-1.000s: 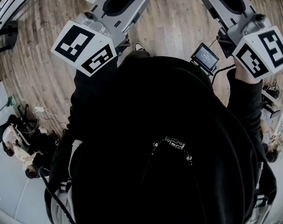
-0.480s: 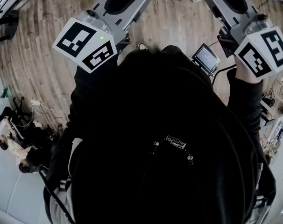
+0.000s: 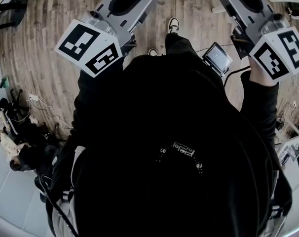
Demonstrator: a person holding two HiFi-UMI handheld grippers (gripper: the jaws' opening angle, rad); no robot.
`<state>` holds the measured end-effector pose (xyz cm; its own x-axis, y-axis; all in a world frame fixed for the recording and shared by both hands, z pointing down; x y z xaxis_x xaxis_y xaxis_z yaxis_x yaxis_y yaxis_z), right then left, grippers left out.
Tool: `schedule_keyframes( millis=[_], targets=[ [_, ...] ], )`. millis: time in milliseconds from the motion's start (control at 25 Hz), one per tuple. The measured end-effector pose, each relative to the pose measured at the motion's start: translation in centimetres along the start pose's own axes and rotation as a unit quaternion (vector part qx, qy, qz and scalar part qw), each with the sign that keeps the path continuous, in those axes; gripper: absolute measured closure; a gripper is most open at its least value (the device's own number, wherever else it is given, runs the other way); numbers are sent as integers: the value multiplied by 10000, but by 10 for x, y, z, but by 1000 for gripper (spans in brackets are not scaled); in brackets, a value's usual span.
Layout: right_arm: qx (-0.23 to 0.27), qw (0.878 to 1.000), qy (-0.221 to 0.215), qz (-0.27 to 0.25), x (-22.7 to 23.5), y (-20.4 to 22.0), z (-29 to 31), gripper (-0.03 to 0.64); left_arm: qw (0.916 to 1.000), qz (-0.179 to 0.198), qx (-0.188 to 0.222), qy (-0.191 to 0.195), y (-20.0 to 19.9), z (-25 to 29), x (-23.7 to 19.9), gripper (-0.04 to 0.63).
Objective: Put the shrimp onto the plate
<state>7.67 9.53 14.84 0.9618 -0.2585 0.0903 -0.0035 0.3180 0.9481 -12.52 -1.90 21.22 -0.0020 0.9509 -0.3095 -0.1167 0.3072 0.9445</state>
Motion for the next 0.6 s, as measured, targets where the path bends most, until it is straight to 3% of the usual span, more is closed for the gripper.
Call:
schedule_keyframes(
  millis=[280,600],
  targets=[
    [52,9995,-280,-97,42,-10,39,557,9995,-29,9,-311,-5,20,-35,589],
    [63,9991,-427,-48,100,-9,67,557,9993,-3,-65,-372,-14,64,-69,589]
  ],
)
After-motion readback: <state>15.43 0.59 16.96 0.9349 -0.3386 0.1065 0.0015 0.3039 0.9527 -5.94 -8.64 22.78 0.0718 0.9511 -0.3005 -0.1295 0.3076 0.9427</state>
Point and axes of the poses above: the fingertips, and each gripper's own axes: z forward along the fingers, x to its right, y out of its underside, the point moved 9 cm from there along -z, backward along the fingers, and after that the axes turned 1 degree about -z, right-handed, at the moved point
